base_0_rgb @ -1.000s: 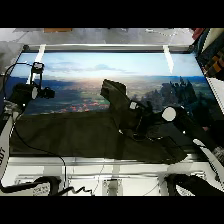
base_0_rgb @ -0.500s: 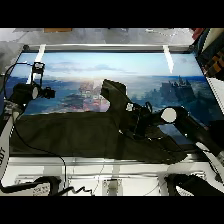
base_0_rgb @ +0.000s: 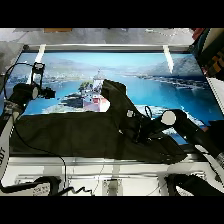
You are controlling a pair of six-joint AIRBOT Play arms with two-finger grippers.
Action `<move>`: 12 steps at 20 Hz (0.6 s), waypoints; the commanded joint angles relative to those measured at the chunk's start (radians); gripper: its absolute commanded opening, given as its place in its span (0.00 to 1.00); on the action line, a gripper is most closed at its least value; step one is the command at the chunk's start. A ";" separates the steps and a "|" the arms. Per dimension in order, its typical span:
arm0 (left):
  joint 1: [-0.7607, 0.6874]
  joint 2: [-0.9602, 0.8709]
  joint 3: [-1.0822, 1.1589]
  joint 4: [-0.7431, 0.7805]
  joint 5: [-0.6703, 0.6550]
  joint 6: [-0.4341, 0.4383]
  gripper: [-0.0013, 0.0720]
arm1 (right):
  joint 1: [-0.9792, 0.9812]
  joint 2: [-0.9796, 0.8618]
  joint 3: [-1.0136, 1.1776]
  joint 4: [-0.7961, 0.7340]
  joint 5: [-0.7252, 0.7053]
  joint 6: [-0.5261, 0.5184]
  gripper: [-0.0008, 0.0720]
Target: Fold the clothes and pants, and hang the long-sleeved shirts on hangers.
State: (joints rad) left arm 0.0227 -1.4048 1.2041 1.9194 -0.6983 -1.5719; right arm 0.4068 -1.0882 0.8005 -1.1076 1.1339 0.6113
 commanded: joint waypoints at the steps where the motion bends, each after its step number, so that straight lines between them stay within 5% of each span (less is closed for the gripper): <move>1: 0.000 -0.001 0.000 0.000 -0.002 0.000 0.50 | 0.001 0.000 -0.077 -0.048 -0.168 0.009 0.87; 4: 0.000 -0.001 0.000 0.001 -0.002 0.000 0.50 | 0.001 0.000 -0.097 -0.064 -0.335 0.009 0.87; 10: 0.000 -0.008 0.000 0.001 -0.002 0.000 0.50 | 0.001 0.000 -0.097 -0.039 -0.223 0.009 0.82; 12: 0.000 -0.021 0.000 0.001 -0.003 0.000 0.50 | 0.001 0.000 -0.097 -0.038 -0.206 0.009 0.33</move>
State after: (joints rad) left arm 0.0223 -1.4147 1.2041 1.9198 -0.7002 -1.5723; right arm 0.4076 -1.0882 0.7055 -1.1538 0.8986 0.6197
